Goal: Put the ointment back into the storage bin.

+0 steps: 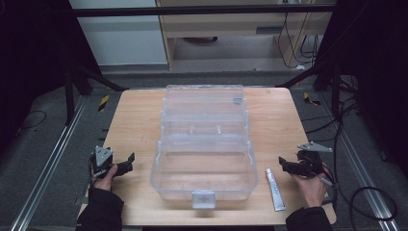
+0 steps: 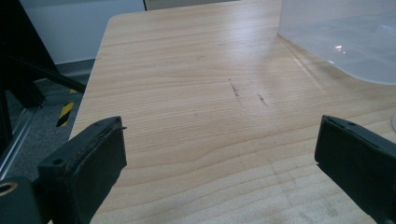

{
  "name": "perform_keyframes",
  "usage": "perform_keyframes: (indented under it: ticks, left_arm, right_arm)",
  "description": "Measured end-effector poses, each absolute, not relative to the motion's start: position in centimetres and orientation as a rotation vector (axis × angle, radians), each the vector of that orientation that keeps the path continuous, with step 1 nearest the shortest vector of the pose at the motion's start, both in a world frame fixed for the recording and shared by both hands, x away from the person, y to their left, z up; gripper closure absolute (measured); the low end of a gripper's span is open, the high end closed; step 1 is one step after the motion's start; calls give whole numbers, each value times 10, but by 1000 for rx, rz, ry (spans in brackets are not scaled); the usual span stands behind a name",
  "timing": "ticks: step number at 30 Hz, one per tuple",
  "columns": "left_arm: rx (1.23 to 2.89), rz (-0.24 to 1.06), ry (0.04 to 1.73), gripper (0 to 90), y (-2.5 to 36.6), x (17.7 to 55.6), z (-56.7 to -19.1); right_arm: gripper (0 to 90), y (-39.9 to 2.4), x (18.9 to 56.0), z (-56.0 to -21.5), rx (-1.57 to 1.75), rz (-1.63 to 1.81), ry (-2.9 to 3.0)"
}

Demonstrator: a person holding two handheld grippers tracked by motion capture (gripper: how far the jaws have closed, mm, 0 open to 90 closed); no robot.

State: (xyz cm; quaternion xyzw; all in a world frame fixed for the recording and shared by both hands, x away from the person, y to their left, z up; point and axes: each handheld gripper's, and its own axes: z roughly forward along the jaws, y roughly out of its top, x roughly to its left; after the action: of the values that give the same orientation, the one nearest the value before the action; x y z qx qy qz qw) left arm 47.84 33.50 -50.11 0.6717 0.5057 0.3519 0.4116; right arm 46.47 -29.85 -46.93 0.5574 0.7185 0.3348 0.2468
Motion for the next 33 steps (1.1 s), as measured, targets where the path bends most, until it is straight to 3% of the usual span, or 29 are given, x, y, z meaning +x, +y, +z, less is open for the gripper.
perform_keyframes:
  ticks: [8, 33]
  left_arm:
    - [1688, 887, 1268, 15, 335, 478, -501]
    - [1691, 890, 1267, 15, 334, 478, -501]
  right_arm:
    - [249, -293, 457, -455, 1504, 887, 1997]
    - [262, -273, 445, -419, 1502, 796, 2096]
